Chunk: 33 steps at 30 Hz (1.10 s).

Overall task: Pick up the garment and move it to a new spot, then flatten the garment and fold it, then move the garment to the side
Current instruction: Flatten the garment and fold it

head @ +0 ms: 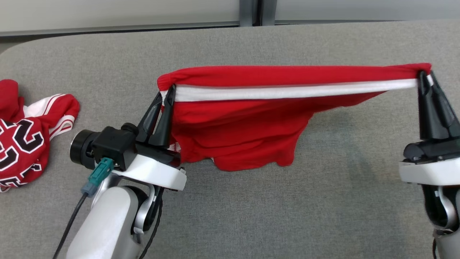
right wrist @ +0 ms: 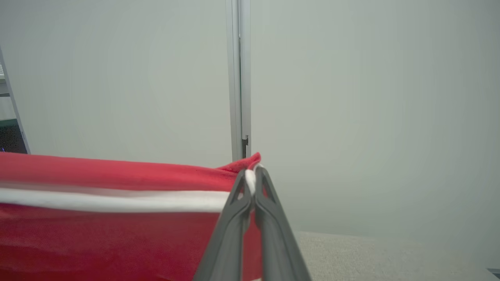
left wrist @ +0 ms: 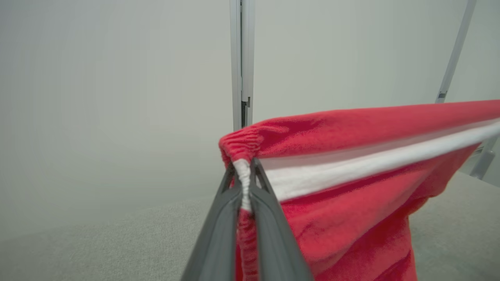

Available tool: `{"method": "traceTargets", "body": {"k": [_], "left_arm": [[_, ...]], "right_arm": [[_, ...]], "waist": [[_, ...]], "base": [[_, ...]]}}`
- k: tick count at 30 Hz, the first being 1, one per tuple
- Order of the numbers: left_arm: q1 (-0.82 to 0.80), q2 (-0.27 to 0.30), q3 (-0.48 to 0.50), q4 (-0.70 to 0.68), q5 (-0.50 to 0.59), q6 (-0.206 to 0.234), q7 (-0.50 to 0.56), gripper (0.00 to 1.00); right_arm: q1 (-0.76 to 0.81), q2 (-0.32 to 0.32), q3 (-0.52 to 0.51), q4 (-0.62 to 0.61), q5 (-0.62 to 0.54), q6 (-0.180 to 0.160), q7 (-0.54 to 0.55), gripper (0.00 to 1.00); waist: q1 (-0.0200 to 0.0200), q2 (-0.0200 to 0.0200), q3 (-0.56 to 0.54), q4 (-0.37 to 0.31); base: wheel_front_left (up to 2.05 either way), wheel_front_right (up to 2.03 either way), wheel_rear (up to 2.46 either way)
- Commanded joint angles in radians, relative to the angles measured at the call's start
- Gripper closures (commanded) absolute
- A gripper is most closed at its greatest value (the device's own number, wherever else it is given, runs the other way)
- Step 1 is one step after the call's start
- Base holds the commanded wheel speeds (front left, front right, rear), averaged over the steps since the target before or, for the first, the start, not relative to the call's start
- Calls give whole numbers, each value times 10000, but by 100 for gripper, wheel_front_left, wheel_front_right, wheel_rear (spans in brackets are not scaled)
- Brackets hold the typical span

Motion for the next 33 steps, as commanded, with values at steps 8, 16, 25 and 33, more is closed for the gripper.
{"method": "traceTargets", "body": {"k": [8, 16, 25, 33], "left_arm": [[-229, 441, 213, -2073, 124, 327, 629, 100], [68, 455, 247, -3081, -108, 506, 1156, 100], [-1683, 9, 409, -1804, -816, -86, 766, 100], [-4689, -541, 635, 887, -1092, -660, -306, 100]], "right_arm": [[241, -115, -1107, -2859, -620, -14, 831, 100], [524, 57, -1464, -3938, -512, -14, 1635, 100], [-1133, -348, -1277, -2940, 243, -14, 1605, 100], [-4188, -813, -560, -946, 825, -13, 1180, 100]], "waist": [[0, 0, -1005, -229], [0, 0, -1136, -369], [0, 0, 35, -330], [0, 0, 813, -240]], "base": [[0, 0, 0], [0, 0, 0], [0, 0, 0], [0, 0, 0]]}}
